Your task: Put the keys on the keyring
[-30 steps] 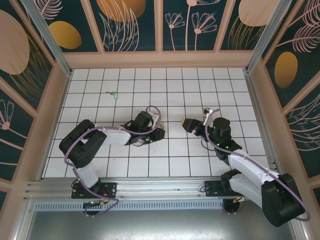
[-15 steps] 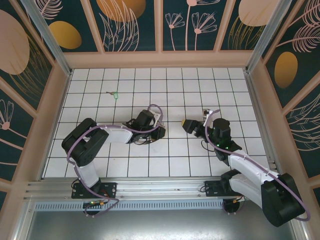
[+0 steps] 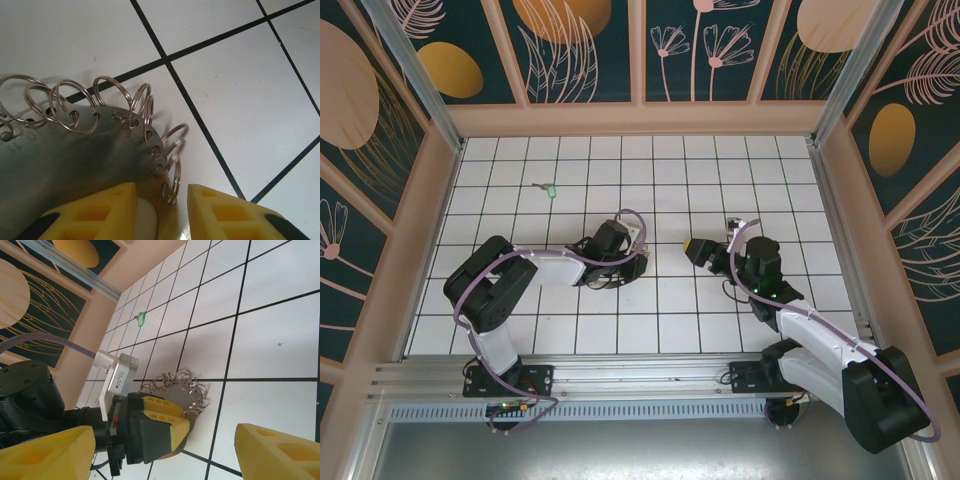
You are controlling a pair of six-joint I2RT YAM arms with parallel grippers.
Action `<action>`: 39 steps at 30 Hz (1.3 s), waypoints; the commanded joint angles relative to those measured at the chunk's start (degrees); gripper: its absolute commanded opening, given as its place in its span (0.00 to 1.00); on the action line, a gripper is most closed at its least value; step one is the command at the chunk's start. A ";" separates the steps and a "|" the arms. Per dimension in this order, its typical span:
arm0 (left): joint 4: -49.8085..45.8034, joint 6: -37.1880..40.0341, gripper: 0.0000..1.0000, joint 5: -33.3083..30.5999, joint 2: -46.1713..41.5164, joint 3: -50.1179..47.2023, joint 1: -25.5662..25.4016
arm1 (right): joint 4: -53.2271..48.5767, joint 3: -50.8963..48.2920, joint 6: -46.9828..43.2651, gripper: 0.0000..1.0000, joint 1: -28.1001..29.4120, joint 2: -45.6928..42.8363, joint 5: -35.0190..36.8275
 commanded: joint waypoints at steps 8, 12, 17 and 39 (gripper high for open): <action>-2.35 2.23 0.28 -2.29 0.83 2.78 -1.26 | 2.23 -1.02 0.97 0.74 -0.01 0.48 0.50; -2.73 2.36 0.23 -2.00 1.40 3.90 -1.26 | 2.33 -1.13 1.05 0.74 0.01 0.43 0.58; -3.08 2.47 0.23 -2.28 1.67 3.89 -1.37 | 2.21 -0.96 0.96 0.74 -0.01 0.36 0.64; -2.67 2.40 0.13 -3.54 2.83 2.61 -1.38 | 2.15 -1.15 0.98 0.74 -0.01 0.33 0.95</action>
